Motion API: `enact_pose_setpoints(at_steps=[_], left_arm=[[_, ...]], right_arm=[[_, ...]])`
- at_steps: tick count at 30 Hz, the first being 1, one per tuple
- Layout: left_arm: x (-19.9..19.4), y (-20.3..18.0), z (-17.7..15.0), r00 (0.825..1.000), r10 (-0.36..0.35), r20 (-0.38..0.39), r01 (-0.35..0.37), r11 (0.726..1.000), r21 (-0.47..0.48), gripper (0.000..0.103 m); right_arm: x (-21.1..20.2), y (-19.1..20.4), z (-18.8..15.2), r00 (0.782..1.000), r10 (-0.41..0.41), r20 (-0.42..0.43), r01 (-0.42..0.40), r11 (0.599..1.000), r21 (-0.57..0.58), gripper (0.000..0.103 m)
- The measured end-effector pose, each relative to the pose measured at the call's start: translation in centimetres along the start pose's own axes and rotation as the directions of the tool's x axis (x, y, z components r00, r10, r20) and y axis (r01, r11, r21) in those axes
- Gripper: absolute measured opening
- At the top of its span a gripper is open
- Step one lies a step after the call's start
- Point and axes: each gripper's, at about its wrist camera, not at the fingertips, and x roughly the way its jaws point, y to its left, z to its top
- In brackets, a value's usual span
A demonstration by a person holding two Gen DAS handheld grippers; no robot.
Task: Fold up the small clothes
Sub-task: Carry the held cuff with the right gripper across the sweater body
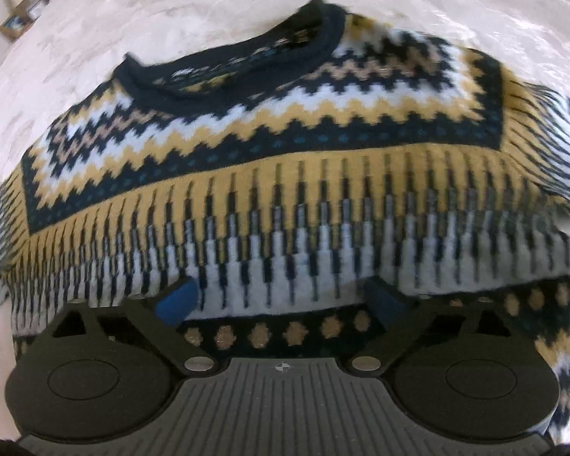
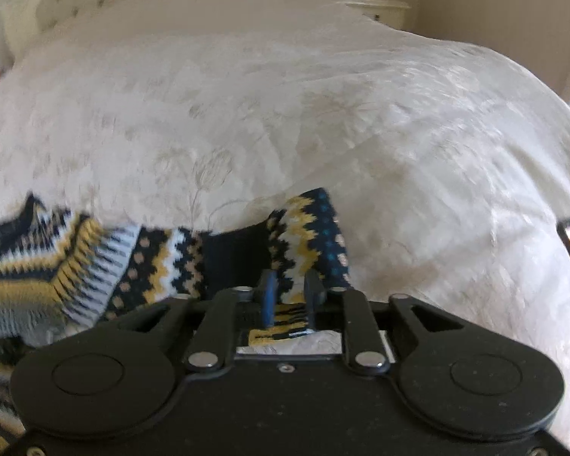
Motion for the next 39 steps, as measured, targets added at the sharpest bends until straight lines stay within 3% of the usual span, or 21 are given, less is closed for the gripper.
enact_pose_setpoints(at_steps=[1, 2, 7, 12, 15, 17, 18, 24, 30, 34, 39], left_arm=[[0.2, 0.2, -0.1, 1.0, -0.002, -0.004, 0.002, 1.0, -0.016, 0.103], [0.3, 0.3, -0.1, 1.0, -0.014, -0.003, 0.014, 1.0, -0.023, 0.103], [0.7, 0.6, -0.3, 0.999, -0.046, 0.002, 0.046, 0.998, -0.033, 0.103], [0.6, 1.9, -0.3, 0.995, -0.095, 0.006, 0.095, 0.995, -0.016, 0.1], [-0.5, 3.2, -0.4, 0.992, -0.122, 0.031, 0.122, 0.993, -0.001, 0.085], [-1.3, 4.2, -0.7, 0.99, -0.137, 0.038, 0.137, 0.99, 0.01, 0.08], [-1.7, 4.6, -1.0, 0.989, -0.14, 0.039, 0.139, 0.99, 0.008, 0.079], [-3.5, 9.0, -2.7, 0.986, -0.155, 0.055, 0.159, 0.985, -0.063, 0.077], [-5.1, 13.7, -4.0, 0.987, -0.135, 0.092, 0.144, 0.984, -0.102, 0.077], [-7.1, 14.8, -4.4, 0.986, -0.122, 0.112, 0.137, 0.981, -0.136, 0.077], [-7.8, 19.0, -5.6, 0.985, -0.108, 0.137, 0.133, 0.973, -0.187, 0.077]], right_arm=[[0.4, 0.7, 0.0, 1.0, -0.011, 0.002, 0.011, 1.0, -0.021, 0.06], [0.9, 1.6, 0.0, 1.0, -0.025, 0.007, 0.025, 0.999, -0.048, 0.065], [3.9, 5.9, 0.3, 0.998, -0.055, 0.04, 0.062, 0.978, -0.201, 0.067], [7.8, 8.3, 0.2, 0.99, -0.138, -0.027, 0.124, 0.945, -0.304, 0.066], [9.0, 7.9, -0.1, 0.981, -0.179, -0.068, 0.151, 0.942, -0.299, 0.052], [8.6, 6.9, 0.1, 0.979, -0.183, -0.085, 0.156, 0.953, -0.258, 0.02], [8.1, 6.3, 0.3, 0.981, -0.173, -0.091, 0.149, 0.964, -0.221, 0.02], [2.2, 3.8, 1.7, 0.997, -0.073, -0.04, 0.075, 0.996, 0.039, 0.019], [-3.8, 8.6, 2.6, 0.994, 0.104, 0.044, -0.107, 0.99, 0.092, 0.019], [-6.6, 14.3, 3.1, 0.961, 0.265, 0.083, -0.272, 0.959, 0.085, 0.019], [-7.6, 23.0, 2.9, 0.893, 0.445, 0.064, -0.447, 0.894, 0.026, 0.019]])
